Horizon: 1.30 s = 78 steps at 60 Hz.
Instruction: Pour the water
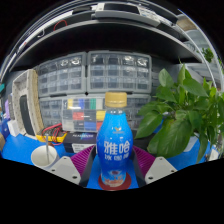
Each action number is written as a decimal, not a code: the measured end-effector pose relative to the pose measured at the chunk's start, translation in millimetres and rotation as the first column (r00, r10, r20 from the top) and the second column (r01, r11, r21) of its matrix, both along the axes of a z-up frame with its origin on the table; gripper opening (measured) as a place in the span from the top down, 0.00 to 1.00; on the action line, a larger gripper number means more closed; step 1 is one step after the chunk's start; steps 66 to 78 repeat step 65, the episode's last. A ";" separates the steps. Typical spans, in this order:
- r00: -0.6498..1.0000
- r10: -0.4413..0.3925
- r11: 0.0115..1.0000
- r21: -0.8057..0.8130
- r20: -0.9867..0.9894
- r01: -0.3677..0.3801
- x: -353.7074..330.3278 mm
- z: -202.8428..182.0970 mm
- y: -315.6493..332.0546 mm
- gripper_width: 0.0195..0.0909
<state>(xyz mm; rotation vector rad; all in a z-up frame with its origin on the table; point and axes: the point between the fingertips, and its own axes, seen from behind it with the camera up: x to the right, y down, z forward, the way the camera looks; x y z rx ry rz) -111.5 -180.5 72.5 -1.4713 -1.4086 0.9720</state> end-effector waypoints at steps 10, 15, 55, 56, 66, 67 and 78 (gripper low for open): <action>0.997 -0.042 0.999 -0.020 0.058 0.044 52.5 -3.6 -9.2 0.24; 0.994 -0.049 0.999 -0.015 0.100 0.051 89.7 -2.5 -22.5 0.24; 0.996 0.037 0.999 -0.006 0.075 -0.037 208.0 144.2 -168.9 0.23; 0.997 0.035 0.999 -0.003 0.072 -0.035 209.0 144.5 -169.3 0.23; 0.997 0.031 0.999 -0.011 0.073 -0.030 219.6 146.1 -177.1 0.23; 0.997 0.031 0.999 -0.011 0.073 -0.030 219.6 146.1 -177.1 0.23; 0.997 0.031 0.999 -0.011 0.073 -0.030 219.6 146.1 -177.1 0.23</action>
